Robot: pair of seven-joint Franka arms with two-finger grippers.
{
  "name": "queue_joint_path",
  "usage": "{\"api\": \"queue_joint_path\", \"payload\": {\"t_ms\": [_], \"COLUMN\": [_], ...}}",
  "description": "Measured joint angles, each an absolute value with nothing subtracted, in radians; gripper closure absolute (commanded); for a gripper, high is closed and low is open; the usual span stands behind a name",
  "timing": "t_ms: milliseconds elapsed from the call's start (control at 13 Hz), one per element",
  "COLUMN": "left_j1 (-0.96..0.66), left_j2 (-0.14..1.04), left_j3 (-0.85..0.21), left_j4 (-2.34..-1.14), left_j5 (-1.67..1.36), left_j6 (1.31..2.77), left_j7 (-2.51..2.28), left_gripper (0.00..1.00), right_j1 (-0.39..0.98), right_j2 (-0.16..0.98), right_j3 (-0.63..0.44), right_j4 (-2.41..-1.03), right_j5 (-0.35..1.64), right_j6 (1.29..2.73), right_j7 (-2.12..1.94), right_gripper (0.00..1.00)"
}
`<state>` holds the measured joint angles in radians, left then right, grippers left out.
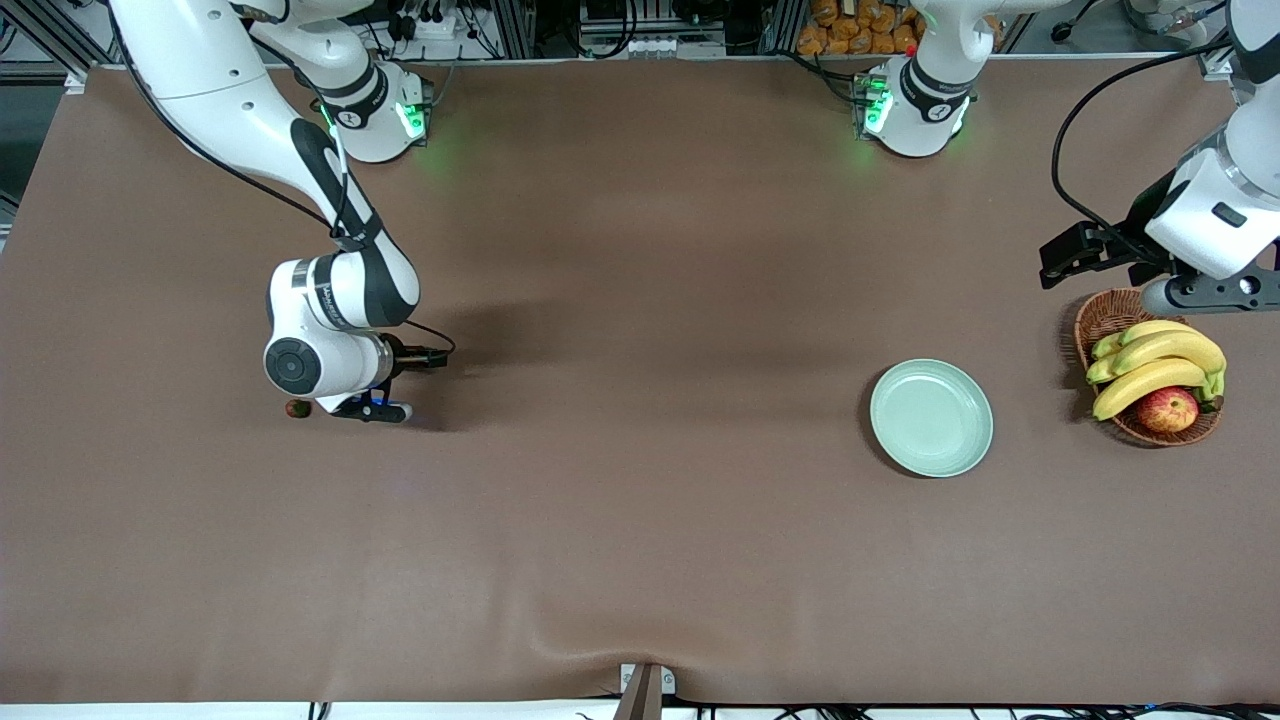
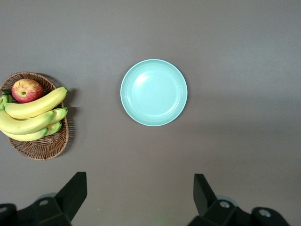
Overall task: Collect all strawberries into plate
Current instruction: 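Reach the right gripper down and grasp the first red strawberry, then carry the strawberry to mid-table with the right gripper while the left gripper approaches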
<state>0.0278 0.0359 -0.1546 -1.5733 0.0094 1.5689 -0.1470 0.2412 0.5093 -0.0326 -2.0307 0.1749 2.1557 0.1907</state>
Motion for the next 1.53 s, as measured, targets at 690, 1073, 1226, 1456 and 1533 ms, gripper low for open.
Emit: {"api": "queue_joint_path", "payload": {"t_ms": [690, 1073, 1226, 1456, 1533], "left_j1": [0.028, 0.029, 0.030, 0.030, 0.030], "left_j2": [0.036, 0.036, 0.038, 0.042, 0.042], "left_j3": [-0.154, -0.153, -0.153, -0.153, -0.153], "left_j4": [-1.589, -1.602, -1.610, -1.620, -1.627], "left_j5": [0.009, 0.009, 0.009, 0.009, 0.009], "left_j6": [1.579, 1.594, 1.605, 1.616, 1.622], "left_j7": [-0.147, -0.147, -0.147, -0.147, -0.147], "left_gripper": [0.00, 0.00, 0.00, 0.00, 0.00], "right_j1": [0.244, 0.362, 0.432, 0.532, 0.566], "right_j2": [0.508, 0.533, 0.610, 0.760, 0.797], "right_j3": [-0.030, -0.014, -0.003, 0.002, 0.003], "right_j4": [-1.979, -1.747, -1.614, -1.429, -1.399], "right_j5": [0.175, 0.177, 0.186, 0.213, 0.213], "right_j6": [2.165, 2.172, 2.177, 2.239, 2.298], "right_j7": [0.189, 0.194, 0.205, 0.218, 0.218], "right_gripper": [1.00, 1.00, 1.00, 1.00, 1.00]}}
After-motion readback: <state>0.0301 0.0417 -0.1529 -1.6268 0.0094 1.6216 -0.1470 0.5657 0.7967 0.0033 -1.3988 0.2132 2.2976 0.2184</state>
